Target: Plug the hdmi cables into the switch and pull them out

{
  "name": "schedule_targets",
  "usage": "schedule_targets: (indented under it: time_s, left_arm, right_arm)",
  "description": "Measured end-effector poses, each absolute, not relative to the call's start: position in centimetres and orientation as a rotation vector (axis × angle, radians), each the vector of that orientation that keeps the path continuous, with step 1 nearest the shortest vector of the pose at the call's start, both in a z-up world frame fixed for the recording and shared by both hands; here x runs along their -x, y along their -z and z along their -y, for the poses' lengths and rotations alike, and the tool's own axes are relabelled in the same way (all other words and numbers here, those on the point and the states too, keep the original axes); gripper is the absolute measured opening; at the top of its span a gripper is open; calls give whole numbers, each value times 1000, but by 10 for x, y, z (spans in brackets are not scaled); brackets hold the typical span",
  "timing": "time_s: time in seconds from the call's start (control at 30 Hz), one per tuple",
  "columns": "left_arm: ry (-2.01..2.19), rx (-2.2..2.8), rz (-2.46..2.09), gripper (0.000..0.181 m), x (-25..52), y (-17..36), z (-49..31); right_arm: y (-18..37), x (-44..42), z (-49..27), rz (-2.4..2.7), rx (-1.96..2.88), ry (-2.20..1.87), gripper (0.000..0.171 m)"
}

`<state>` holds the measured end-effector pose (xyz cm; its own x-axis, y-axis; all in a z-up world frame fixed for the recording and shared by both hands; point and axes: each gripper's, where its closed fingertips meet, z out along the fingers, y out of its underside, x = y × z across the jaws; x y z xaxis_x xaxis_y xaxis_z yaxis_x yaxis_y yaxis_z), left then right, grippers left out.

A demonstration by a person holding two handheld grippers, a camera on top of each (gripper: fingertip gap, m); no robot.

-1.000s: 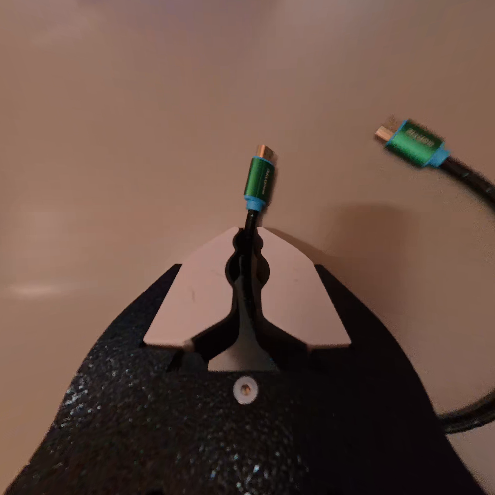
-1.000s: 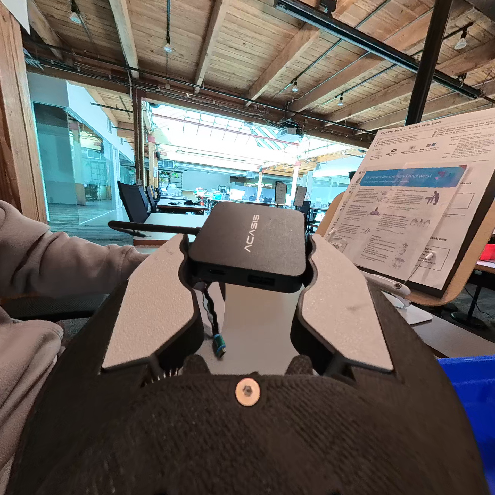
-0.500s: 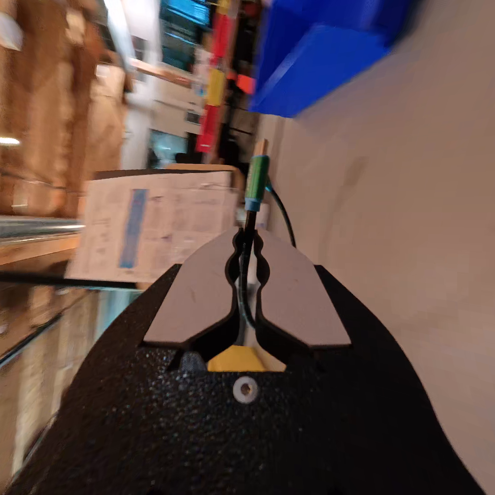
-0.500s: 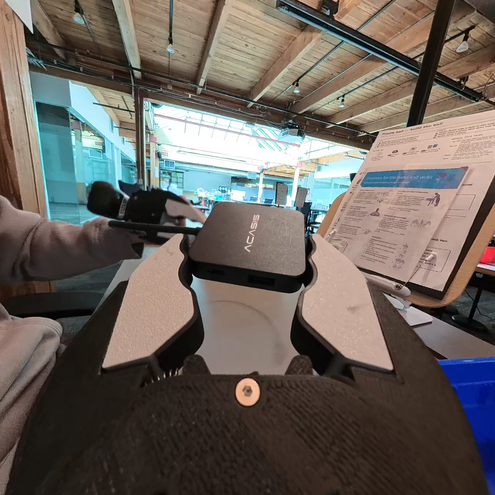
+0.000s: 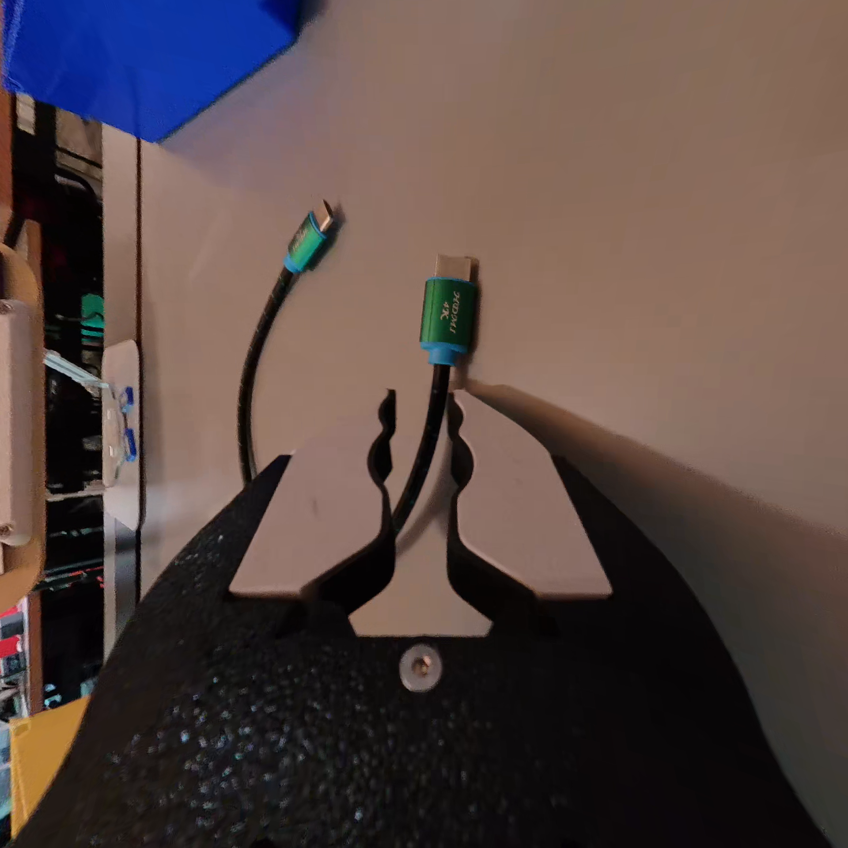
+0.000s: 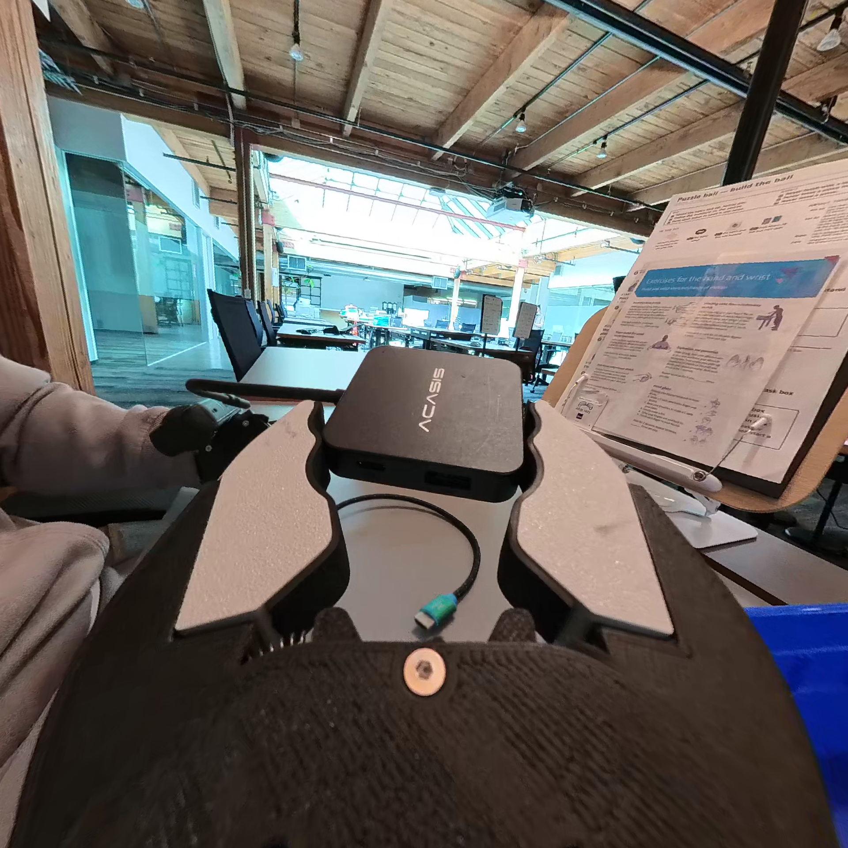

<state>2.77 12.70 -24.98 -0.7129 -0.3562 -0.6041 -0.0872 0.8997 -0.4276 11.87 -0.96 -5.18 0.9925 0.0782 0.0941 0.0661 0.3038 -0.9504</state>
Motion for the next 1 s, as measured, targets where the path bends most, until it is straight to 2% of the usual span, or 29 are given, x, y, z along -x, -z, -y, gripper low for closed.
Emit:
schedule_targets:
  time_s: [0.03,0.3,0.47,0.8,0.83,0.9,1.0]
  left_arm:
    - [488,289,-2321,28,-29,248,-124]
    - [350,142,-2195,24,-39,247,-116]
    - [312,188,-2206,6,-43,253,-117]
    - [387,236,-2219,6,-43,253,-116]
    - [426,245,-2253,7,-40,253,-112]
    - [539,271,-2323,26,-37,246,-105]
    - [768,299,-2432,40,-41,220,-92]
  right_arm:
    - [51,-119,10,130,1261,-6,82]
    - [51,-126,18,111,1241,-11,82]
    - [51,-124,18,116,1240,-17,82]
    - [51,-120,16,138,1259,2,82]
    - [51,-120,18,140,1262,1,82]
    - [51,-121,21,139,1261,4,82]
    - [49,-121,26,144,1251,-18,82]
